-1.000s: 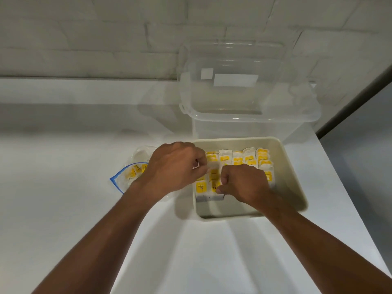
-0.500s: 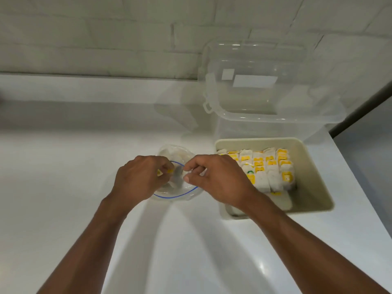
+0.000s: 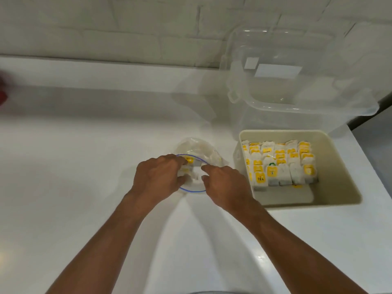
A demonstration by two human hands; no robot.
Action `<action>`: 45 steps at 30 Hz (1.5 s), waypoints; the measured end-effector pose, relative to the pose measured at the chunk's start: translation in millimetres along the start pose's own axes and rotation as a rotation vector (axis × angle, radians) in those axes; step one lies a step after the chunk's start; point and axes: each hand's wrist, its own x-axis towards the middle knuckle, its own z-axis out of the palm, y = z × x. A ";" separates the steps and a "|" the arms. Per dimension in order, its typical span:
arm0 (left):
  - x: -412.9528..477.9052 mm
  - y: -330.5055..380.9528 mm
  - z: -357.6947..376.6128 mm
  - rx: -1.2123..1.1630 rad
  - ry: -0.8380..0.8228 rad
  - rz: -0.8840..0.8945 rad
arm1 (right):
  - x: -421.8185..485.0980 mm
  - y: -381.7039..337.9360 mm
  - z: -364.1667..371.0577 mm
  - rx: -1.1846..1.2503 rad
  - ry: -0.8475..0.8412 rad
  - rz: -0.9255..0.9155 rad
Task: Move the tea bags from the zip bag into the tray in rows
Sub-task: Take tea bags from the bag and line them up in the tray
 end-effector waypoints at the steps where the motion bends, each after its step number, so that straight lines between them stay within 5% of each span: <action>1: -2.8 -1.2 0.5 0.010 -0.009 -0.006 | -2.7 -0.8 1.4 -0.016 -0.012 0.009; 10: -20.2 -5.1 6.2 0.005 -0.082 -0.065 | 4.8 -28.4 9.5 -0.086 0.061 -0.138; 23: -13.0 1.9 9.4 0.152 0.064 -0.130 | -1.7 -10.5 14.7 0.219 0.155 0.059; 33: -19.0 2.7 -3.1 -0.446 0.166 -0.269 | -10.1 3.5 0.3 0.928 0.132 0.155; 39: -15.1 6.0 -4.4 -0.895 0.182 -0.245 | -11.0 6.8 -11.6 0.917 0.205 0.100; 45: -17.7 10.6 -13.2 -0.971 0.142 -0.253 | -15.6 4.0 -19.9 0.810 0.351 0.010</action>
